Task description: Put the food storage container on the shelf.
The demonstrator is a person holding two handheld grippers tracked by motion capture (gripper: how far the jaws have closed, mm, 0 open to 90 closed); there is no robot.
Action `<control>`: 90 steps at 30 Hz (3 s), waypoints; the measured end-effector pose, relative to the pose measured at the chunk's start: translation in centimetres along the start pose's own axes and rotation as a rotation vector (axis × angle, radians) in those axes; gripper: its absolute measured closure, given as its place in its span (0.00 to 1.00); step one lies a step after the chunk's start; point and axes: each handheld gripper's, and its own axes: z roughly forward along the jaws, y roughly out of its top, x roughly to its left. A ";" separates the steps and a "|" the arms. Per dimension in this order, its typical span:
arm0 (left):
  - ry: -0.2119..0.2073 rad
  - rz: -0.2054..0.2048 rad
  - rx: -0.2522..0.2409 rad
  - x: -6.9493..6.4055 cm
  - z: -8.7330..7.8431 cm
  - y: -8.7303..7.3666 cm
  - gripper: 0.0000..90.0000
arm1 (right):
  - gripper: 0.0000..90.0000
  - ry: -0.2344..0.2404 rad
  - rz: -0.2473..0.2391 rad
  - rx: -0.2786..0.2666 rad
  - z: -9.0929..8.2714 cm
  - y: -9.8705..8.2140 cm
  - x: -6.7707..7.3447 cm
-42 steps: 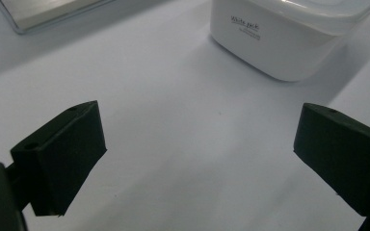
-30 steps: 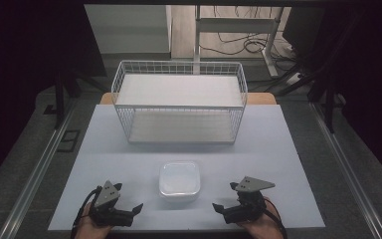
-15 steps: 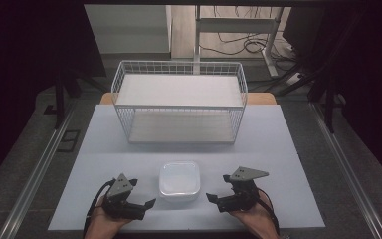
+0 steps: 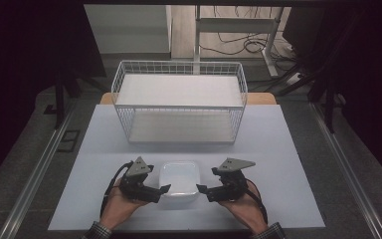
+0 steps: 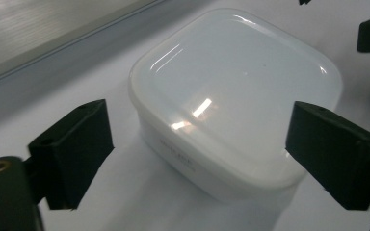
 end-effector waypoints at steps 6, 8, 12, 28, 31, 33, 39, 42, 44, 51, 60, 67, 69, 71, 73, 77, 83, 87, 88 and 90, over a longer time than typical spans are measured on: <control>-0.006 -0.011 -0.008 0.6 1.0 0.4 0.07 | 0.16 0.006 -0.007 0.020 1.8 0.6 -0.2; -0.019 -0.025 -0.013 0.7 1.5 0.2 0.07 | 0.14 0.005 -0.015 0.030 2.6 0.8 -0.1; -0.058 -0.076 -0.023 1.0 1.8 -0.2 0.07 | 0.11 0.031 0.010 0.057 4.1 1.2 -0.4; -0.121 -0.197 -0.029 -0.2 -1.3 -2.1 0.54 | 0.56 0.084 0.162 0.081 1.6 0.0 0.5; -0.113 -0.211 -0.052 -0.4 -1.8 -2.1 0.66 | 0.66 0.077 0.144 0.088 0.7 0.0 0.7; -0.103 -0.216 -0.064 -0.4 -2.0 -2.1 0.73 | 0.72 0.066 0.153 0.068 0.3 -0.1 0.7; -0.112 -0.235 -0.095 -0.5 -2.1 -2.2 0.83 | 0.82 0.039 0.180 0.026 -0.1 -0.3 0.5; -0.088 -0.215 -0.097 -0.6 -1.9 -2.1 0.89 | 0.86 -0.016 0.149 0.013 -0.2 -0.4 0.7; -0.089 -0.217 -0.100 -0.5 -1.8 -2.1 0.89 | 0.86 -0.015 0.154 0.004 -0.2 -0.5 0.6; -0.073 -0.201 -0.115 -0.3 -1.8 -1.7 0.89 | 0.86 -0.028 0.142 -0.026 -0.3 -0.3 0.7; -0.058 -0.191 -0.135 0.4 -1.2 -0.2 0.89 | 0.87 -0.049 0.135 -0.088 -1.1 0.6 0.2; -0.037 -0.189 -0.148 1.3 -1.2 0.7 0.88 | 0.87 -0.053 0.128 -0.112 -0.9 1.5 -0.4; -0.031 -0.186 -0.154 1.5 -1.2 1.1 0.88 | 0.87 -0.052 0.123 -0.118 -0.7 1.9 -0.6; -0.025 -0.181 -0.154 1.8 -1.2 1.5 0.88 | 0.87 -0.049 0.127 -0.124 -0.6 2.2 -0.8; -0.019 -0.181 -0.158 2.2 -1.1 2.1 0.88 | 0.87 -0.054 0.126 -0.128 -0.4 2.7 -1.3; -0.016 -0.183 -0.163 2.8 -0.9 2.7 0.88 | 0.87 -0.059 0.118 -0.134 -0.2 3.3 -1.8; 0.007 -0.185 -0.175 4.0 -0.6 4.1 0.88 | 0.87 -0.061 0.115 -0.155 0.5 4.6 -3.2; 0.017 -0.182 -0.178 4.7 -0.2 4.7 0.88 | 0.87 -0.071 0.113 -0.159 1.0 5.1 -3.7; 0.027 -0.186 -0.180 5.1 0.1 5.1 0.88 | 0.87 -0.076 0.116 -0.160 1.3 5.5 -4.1; 0.031 -0.182 -0.182 5.3 0.2 5.3 0.88 | 0.87 -0.080 0.115 -0.163 1.5 5.7 -4.4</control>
